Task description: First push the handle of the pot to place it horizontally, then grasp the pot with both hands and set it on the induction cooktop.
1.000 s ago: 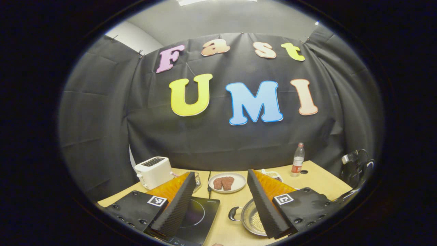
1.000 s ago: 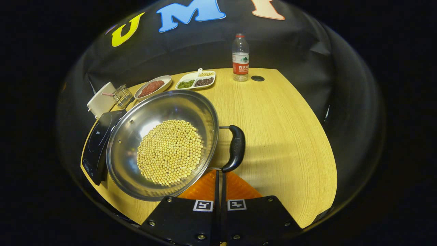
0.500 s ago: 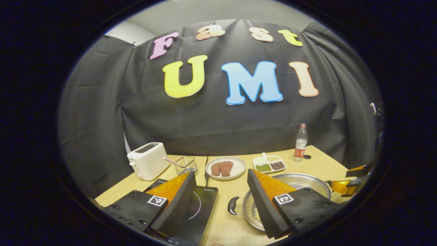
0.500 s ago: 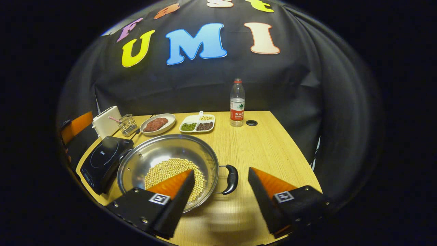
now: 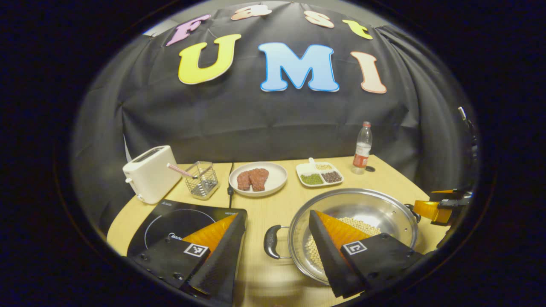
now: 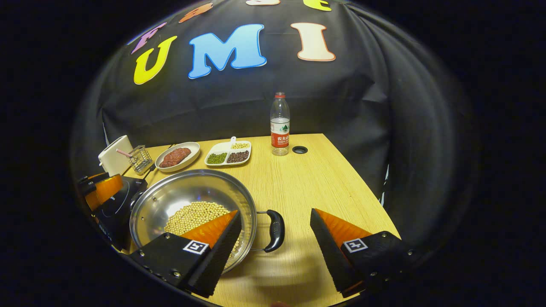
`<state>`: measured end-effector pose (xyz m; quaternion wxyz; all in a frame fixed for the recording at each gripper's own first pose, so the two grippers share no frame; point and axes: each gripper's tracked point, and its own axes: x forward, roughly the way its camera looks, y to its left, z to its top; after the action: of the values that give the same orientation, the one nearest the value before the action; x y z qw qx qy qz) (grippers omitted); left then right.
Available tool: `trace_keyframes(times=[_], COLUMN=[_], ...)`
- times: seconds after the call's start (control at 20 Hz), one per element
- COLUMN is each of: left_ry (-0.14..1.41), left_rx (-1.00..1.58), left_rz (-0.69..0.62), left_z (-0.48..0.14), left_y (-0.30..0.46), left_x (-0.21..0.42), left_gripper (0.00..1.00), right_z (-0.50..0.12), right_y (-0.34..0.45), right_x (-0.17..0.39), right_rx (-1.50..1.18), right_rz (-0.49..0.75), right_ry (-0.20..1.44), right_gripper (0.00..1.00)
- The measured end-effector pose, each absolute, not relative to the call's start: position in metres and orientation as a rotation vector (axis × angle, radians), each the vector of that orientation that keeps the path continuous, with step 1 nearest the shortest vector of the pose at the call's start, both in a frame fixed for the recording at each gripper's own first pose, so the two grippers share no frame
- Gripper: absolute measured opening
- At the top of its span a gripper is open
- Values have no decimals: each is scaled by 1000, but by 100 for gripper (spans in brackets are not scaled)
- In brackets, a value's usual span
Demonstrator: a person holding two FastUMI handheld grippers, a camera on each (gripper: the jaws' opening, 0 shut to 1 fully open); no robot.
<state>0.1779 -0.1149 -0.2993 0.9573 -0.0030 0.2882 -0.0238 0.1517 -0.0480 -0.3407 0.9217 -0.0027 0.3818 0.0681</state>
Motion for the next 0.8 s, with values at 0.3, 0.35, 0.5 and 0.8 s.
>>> trace_keyframes(times=[0.3,0.35,0.5,0.8], left_ry=[708,724,753,811], left_rx=[-35,-39,-38,-44], left_rz=[-64,-63,-59,-34], left_z=[-349,-355,-369,-392], left_y=[-117,-118,-117,-116], left_x=[180,179,178,177], left_gripper=[99,95,99,97], right_z=[-360,-364,-376,-391], right_y=[-43,-41,-38,-33], right_x=[153,152,149,149], right_rx=[-10,-10,4,33], right_rz=[146,151,160,177], right_ry=[836,845,886,928], right_gripper=[99,99,99,83])
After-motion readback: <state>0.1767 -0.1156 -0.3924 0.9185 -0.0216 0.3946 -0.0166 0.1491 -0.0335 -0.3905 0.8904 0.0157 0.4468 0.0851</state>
